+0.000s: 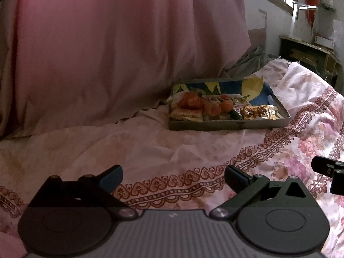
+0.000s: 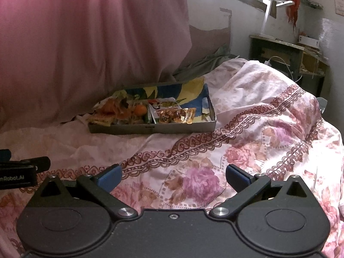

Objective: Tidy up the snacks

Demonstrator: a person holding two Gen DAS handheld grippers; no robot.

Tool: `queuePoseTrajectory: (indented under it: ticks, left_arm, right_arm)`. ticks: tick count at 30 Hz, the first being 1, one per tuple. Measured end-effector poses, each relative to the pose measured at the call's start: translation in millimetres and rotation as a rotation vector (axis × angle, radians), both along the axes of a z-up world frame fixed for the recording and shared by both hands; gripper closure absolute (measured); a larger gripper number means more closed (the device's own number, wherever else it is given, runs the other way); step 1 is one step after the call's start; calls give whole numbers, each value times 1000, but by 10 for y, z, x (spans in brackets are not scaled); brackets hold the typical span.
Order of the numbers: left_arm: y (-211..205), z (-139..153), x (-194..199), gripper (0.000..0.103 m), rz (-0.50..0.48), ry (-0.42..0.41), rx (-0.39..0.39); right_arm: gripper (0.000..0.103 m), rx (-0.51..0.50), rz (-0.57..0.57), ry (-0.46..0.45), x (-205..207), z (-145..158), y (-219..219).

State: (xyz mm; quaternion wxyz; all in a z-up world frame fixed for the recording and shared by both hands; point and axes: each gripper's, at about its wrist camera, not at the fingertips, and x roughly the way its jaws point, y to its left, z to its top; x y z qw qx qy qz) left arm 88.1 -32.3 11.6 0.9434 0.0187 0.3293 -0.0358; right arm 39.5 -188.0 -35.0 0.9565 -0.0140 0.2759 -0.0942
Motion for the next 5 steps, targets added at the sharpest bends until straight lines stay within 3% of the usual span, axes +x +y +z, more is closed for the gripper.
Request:
queuePoseTrajectory:
  ticks: [5]
  left_arm:
    - [-6,-3,6,0,-4,2,5]
  right_arm:
    - [1,1,-1,0,0,-1,3]
